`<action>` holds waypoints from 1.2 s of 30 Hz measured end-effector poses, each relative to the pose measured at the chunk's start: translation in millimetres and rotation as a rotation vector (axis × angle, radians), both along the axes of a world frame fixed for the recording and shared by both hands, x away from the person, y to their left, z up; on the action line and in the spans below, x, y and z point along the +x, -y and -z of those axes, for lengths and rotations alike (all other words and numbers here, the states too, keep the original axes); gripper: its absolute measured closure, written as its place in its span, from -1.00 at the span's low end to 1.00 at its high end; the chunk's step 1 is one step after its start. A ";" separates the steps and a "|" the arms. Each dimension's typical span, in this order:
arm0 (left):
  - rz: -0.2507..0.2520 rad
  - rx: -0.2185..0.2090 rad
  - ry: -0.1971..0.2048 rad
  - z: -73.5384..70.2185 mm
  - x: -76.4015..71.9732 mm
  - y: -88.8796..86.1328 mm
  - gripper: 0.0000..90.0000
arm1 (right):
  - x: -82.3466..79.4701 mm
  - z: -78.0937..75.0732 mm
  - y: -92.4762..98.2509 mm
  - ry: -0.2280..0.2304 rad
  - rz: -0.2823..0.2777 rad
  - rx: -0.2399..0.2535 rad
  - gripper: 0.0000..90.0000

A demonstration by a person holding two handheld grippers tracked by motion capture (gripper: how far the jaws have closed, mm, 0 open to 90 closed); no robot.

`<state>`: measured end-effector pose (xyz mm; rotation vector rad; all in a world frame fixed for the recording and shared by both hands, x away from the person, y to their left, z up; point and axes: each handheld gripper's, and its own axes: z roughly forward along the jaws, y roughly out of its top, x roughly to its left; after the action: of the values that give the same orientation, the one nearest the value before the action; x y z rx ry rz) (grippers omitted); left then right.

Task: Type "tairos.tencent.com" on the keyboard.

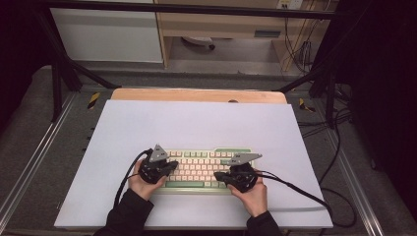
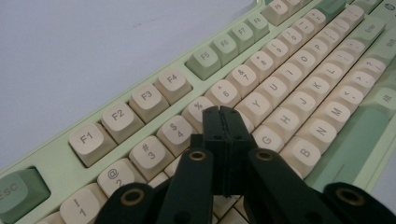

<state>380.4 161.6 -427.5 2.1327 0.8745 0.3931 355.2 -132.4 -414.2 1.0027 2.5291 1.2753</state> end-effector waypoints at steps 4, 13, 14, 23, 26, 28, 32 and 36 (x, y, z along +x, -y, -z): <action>0.003 0.005 -0.003 1.3 0.2 0.2 1.00 | 0.1 0.4 -0.2 0.000 0.000 0.001 1.00; 0.011 -0.001 0.005 -0.6 -4.7 -2.2 1.00 | -0.7 -0.1 -0.2 0.004 -0.001 0.005 1.00; 0.012 -0.002 0.005 -1.8 -5.8 -3.2 1.00 | -0.8 -0.3 -0.1 0.004 0.001 0.006 1.00; 0.016 -0.018 0.004 -6.8 -15.5 -15.1 1.00 | -0.7 -3.5 0.5 0.005 0.009 0.025 1.00; 0.015 -0.021 0.007 -8.6 -18.1 -19.5 1.00 | -0.5 -4.2 0.8 0.006 0.007 0.030 1.00; 0.015 -0.027 0.005 -8.6 -19.9 -22.1 1.00 | -0.3 -4.7 0.7 0.004 0.012 0.034 1.00; 0.015 -0.030 0.005 -9.3 -24.7 -28.4 1.00 | 0.5 -5.2 0.4 0.000 0.015 0.041 1.00; 0.011 -0.036 0.010 -10.6 -29.5 -35.7 1.00 | 2.9 -5.5 -0.9 -0.003 0.018 0.053 1.00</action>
<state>350.8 197.3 -416.9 2.0995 0.8583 0.3791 358.1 -131.6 -408.8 1.0368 2.4949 1.3440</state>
